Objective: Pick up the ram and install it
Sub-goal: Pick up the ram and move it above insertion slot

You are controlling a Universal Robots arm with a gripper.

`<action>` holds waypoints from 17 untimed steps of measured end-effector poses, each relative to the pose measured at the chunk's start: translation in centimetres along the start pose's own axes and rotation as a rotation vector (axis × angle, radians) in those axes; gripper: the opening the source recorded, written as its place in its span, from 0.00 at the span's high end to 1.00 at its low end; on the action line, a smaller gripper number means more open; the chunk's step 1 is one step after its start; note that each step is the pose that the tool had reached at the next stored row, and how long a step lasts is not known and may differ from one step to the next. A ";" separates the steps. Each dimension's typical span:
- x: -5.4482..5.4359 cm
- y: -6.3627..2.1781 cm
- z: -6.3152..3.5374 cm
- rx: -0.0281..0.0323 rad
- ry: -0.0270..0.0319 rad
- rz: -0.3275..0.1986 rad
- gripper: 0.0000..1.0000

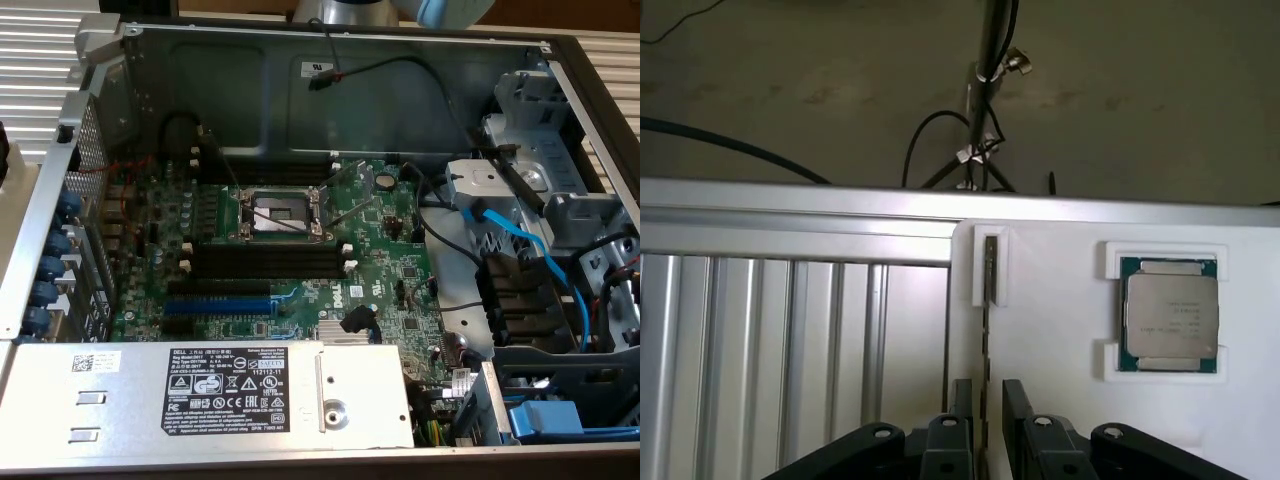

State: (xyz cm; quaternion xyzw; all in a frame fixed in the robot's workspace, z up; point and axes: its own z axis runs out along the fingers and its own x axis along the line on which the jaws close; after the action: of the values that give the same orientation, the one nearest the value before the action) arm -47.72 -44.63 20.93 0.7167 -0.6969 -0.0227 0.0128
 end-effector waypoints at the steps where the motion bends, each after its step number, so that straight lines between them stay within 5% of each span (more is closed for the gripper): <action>1: 0.0 0.00 0.08 -0.0006 0.0001 0.000 0.74; 13: -0.2 -0.02 0.48 -0.0149 0.0003 0.000 0.74; 17: -0.2 -0.03 0.48 -0.0152 0.0004 0.000 0.74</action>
State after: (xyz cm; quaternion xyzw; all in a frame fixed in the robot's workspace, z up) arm -47.72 -44.45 20.45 0.7165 -0.6968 -0.0279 0.0183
